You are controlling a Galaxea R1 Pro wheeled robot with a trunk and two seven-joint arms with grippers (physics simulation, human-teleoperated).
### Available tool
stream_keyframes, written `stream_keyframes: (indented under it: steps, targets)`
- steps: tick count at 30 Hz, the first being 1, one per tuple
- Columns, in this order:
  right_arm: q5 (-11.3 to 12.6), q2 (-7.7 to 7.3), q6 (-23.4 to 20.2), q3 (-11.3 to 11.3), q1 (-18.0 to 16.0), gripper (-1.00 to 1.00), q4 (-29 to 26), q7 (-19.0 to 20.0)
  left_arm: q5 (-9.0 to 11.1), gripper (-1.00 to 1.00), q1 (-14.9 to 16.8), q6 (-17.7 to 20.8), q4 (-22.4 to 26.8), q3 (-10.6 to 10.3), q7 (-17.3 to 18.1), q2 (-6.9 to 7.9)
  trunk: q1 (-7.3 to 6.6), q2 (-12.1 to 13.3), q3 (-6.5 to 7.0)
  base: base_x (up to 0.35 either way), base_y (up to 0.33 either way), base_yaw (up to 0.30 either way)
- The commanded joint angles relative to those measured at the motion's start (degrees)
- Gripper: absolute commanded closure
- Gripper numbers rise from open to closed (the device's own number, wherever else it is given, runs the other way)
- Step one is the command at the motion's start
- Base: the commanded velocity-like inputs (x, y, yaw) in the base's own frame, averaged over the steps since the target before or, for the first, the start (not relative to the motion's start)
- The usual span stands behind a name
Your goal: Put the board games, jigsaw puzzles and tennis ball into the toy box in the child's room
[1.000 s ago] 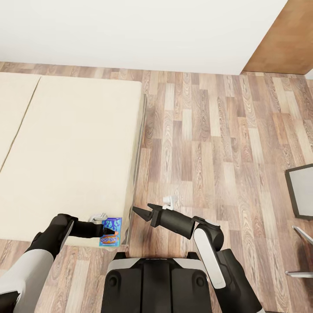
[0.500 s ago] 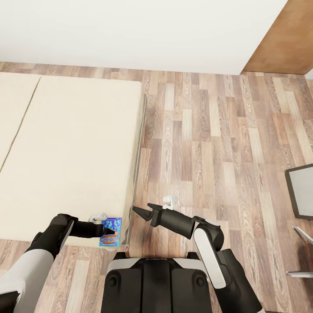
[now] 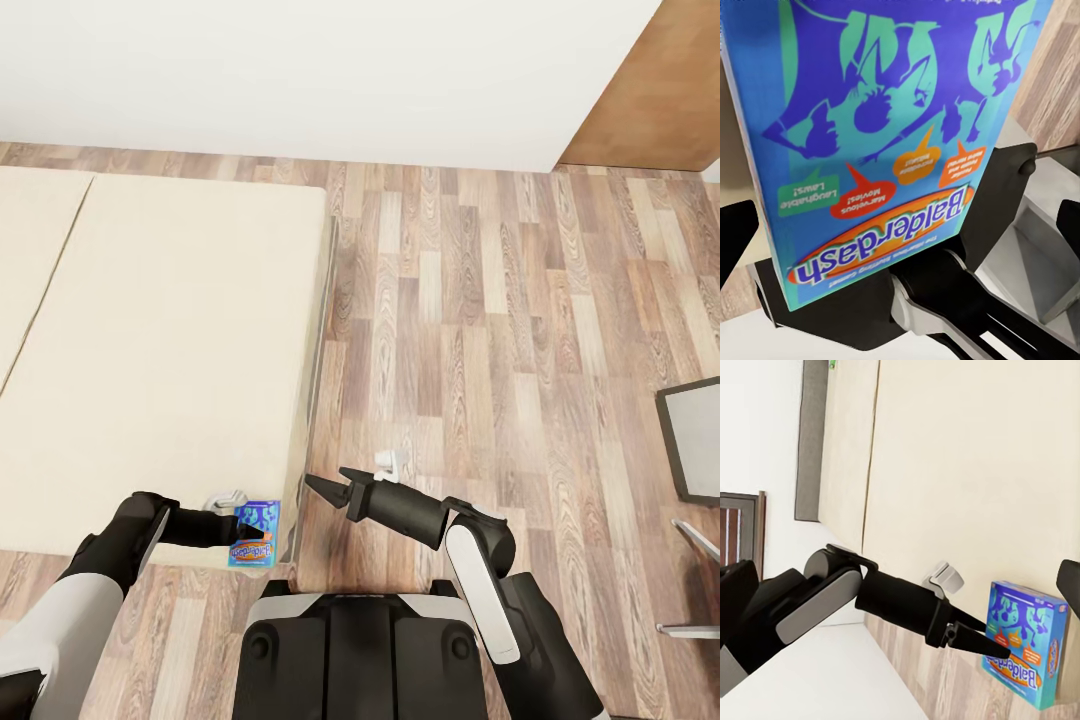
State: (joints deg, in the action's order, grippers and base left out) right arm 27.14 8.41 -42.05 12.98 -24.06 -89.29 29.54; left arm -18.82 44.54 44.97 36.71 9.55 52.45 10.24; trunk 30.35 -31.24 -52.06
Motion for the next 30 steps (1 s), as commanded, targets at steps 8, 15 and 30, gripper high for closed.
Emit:
stream_keyframes:
  steps: [8,15,30]
  targets:
    - [0.2,0.03,-0.4,-0.1,0.0,-1.00,0.0,0.1,-0.5,-1.00,0.0,0.2,0.0,0.3,0.7,-0.05,0.02,-0.1,-0.05,0.000,0.000,0.000]
    - [0.2,0.03,-0.4,-0.1,0.0,-1.00,0.0,0.2,-0.4,-1.00,0.0,0.0,0.0,0.4,1.3,0.01,0.02,-0.1,-0.05,0.000,0.000,0.000]
    - [0.3,0.03,-0.4,-0.1,0.0,-1.00,0.0,0.2,-0.1,-1.00,0.0,-0.1,0.0,0.6,1.7,0.06,0.02,-0.1,-0.05,0.000,0.000,0.000]
